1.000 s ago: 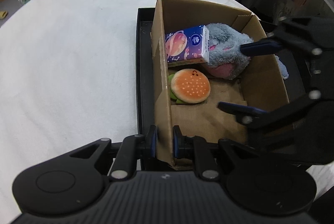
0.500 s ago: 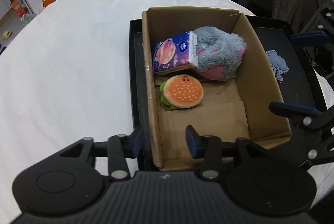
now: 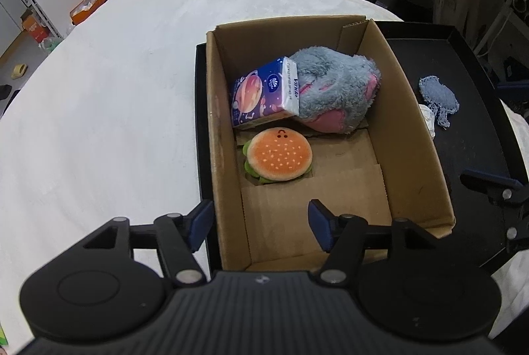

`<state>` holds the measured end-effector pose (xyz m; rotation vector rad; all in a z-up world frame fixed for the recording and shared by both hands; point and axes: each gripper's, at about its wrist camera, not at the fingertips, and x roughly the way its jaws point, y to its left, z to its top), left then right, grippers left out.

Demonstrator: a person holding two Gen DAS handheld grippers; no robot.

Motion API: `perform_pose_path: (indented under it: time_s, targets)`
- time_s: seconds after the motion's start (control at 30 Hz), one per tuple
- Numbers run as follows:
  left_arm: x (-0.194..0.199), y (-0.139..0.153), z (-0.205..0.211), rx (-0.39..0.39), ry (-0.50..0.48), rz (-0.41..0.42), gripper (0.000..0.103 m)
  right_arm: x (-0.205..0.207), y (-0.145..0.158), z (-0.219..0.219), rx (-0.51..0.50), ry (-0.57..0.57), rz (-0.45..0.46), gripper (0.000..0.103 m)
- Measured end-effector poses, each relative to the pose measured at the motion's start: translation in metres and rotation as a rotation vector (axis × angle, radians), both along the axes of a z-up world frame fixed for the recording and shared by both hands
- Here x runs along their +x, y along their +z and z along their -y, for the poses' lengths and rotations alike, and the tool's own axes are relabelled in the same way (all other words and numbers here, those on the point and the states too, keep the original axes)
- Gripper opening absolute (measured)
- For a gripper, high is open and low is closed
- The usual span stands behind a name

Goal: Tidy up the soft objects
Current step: 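Move the right tool to the blue denim plush and grasp it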

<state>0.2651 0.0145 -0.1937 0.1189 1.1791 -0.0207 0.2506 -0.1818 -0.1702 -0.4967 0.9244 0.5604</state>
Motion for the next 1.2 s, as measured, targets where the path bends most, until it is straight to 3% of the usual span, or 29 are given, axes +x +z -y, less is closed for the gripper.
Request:
perform_pose_path:
  time_s: [0.47, 0.7, 0.93, 1.2]
  targets:
    - [0.010, -0.007, 0.014, 0.073, 0.005, 0.004, 0.067, 0.013, -0.026, 0.053, 0.129, -0.220, -0.004, 0.099]
    - [0.017, -0.008, 0.017, 0.106, 0.017, 0.023, 0.067, 0.022, -0.034, 0.075, 0.220, -0.319, 0.035, 0.098]
    - [0.024, -0.014, 0.019, 0.131, 0.030, 0.018, 0.067, 0.040, -0.052, 0.088, 0.280, -0.411, 0.003, 0.081]
    - [0.028, -0.019, 0.019, 0.138, 0.031, 0.001, 0.067, 0.063, -0.065, 0.084, 0.297, -0.446, -0.009, 0.080]
